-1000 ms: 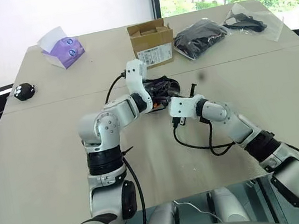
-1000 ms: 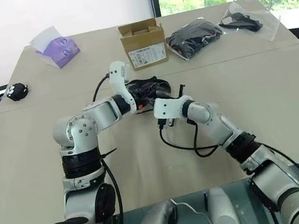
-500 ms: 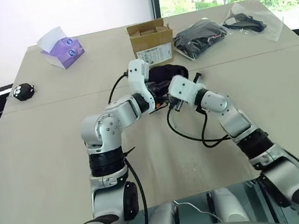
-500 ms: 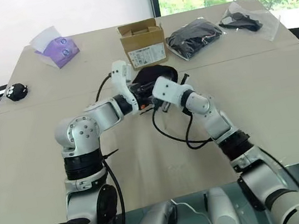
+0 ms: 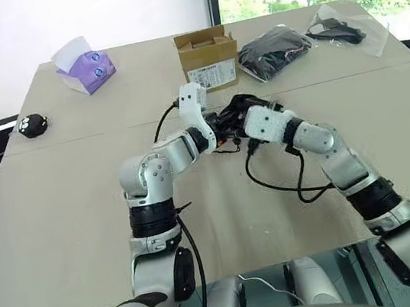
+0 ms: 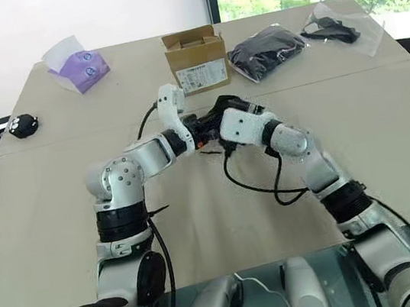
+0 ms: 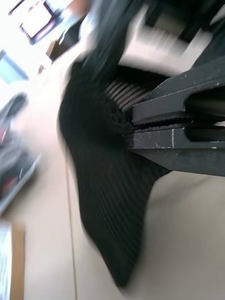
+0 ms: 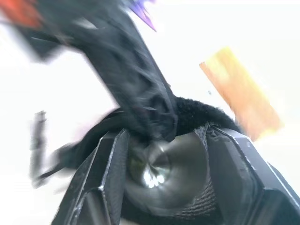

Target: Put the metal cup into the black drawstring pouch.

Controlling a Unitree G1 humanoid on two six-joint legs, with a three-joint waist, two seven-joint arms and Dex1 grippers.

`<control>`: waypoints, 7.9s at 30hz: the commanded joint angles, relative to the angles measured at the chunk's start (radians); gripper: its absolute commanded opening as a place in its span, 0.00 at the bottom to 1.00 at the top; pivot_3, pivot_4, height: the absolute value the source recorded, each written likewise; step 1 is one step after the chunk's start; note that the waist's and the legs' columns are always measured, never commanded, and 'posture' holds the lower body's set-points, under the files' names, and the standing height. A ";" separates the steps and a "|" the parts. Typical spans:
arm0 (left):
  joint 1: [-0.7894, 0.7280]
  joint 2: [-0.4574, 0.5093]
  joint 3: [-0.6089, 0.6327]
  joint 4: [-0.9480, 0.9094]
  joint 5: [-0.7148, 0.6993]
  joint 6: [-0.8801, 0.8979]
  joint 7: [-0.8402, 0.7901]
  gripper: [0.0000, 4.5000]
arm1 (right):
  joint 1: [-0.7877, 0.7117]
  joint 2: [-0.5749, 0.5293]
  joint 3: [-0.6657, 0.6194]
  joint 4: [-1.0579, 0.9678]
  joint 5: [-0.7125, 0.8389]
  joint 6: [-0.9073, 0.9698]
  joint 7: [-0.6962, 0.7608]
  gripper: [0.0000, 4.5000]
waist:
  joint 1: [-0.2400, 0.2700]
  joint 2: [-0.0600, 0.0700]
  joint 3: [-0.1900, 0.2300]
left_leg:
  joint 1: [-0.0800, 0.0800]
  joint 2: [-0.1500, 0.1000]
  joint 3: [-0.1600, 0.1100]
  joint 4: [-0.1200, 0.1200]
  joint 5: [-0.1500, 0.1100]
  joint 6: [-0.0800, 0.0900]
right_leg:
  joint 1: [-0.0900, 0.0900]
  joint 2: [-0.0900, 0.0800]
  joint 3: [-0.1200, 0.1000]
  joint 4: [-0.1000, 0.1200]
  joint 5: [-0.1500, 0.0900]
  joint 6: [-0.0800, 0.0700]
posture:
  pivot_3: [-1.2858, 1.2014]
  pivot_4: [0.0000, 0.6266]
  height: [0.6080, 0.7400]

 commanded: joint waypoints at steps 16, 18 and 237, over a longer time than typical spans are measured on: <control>-0.350 -0.180 0.277 0.348 -0.139 -0.087 0.250 0.00 | 0.347 0.123 -0.135 -0.287 0.404 0.352 -0.045 0.61 | 0.025 -0.002 0.001 | -0.001 0.000 0.000 0.001 0.000 0.000 | 0.001 0.000 0.000 0.000 0.000 0.000 | 0.52 0.24 1.00; -0.386 -0.194 0.292 0.361 -0.156 -0.093 0.285 0.00 | 0.342 0.144 -0.124 -0.249 0.385 0.365 -0.062 0.61 | 0.027 -0.002 0.001 | -0.001 0.000 0.000 0.001 0.000 0.000 | 0.000 0.000 0.000 0.000 0.000 0.000 | 0.52 0.24 1.00; 0.570 0.426 -0.111 -0.310 -0.040 -0.474 -0.499 0.53 | 0.147 -0.049 -0.390 -0.356 0.615 0.485 0.085 0.84 | -0.010 -0.002 -0.005 | -0.015 0.000 0.008 0.007 0.000 0.000 | -0.019 -0.001 0.007 0.010 0.002 0.000 | 0.52 0.24 1.00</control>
